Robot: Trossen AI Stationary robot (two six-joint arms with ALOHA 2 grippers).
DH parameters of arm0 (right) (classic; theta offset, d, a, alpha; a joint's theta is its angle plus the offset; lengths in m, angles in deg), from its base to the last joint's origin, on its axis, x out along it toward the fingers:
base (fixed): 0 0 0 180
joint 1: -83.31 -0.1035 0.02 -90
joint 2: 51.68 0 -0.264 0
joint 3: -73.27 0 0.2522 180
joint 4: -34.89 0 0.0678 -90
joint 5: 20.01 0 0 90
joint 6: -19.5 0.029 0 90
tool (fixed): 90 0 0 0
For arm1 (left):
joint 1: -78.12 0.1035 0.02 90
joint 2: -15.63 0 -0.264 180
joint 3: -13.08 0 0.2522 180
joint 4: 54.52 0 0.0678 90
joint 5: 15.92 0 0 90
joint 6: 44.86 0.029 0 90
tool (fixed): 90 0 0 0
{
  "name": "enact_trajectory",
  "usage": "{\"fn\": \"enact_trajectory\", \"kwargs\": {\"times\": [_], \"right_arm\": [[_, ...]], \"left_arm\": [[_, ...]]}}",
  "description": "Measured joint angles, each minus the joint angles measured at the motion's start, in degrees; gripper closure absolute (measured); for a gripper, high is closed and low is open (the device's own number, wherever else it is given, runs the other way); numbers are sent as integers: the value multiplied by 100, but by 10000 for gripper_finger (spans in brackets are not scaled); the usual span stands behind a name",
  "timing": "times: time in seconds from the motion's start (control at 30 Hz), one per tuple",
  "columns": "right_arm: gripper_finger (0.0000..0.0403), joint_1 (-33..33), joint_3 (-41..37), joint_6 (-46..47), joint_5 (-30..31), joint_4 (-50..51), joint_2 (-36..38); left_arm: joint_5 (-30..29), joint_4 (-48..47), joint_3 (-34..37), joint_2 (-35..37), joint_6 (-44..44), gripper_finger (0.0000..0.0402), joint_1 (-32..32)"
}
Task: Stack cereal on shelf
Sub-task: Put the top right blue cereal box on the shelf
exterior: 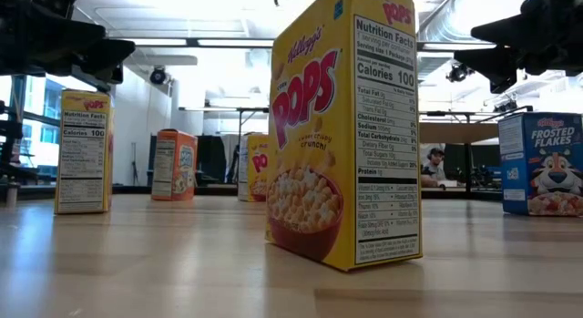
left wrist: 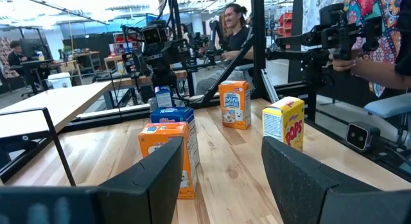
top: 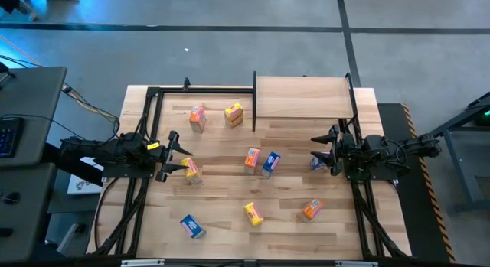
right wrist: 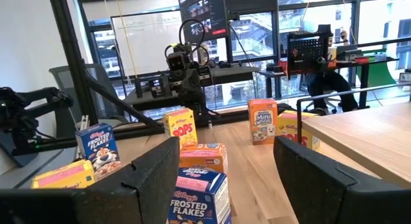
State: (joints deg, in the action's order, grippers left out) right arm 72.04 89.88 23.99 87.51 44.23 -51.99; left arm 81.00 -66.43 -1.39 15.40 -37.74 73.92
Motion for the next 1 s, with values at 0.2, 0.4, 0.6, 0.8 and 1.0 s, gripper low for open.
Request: {"fn": "enact_trajectory", "kwargs": {"times": [0.2,0.4,0.6,0.8,1.0], "right_arm": [[158,0,1,-148,68,5,0],[158,0,2,-190,224,61,1],[151,0,2,-154,224,205,2],[128,0,4,-188,279,52,2],[123,0,315,-196,300,-53,0]], "left_arm": [[0,1,0,-2,-456,202,1],[0,1,0,-2,-991,202,-1],[2,25,0,0,-1811,202,-1],[0,23,0,-2,-2196,202,1],[0,8,0,-2,-2199,202,0]]}}
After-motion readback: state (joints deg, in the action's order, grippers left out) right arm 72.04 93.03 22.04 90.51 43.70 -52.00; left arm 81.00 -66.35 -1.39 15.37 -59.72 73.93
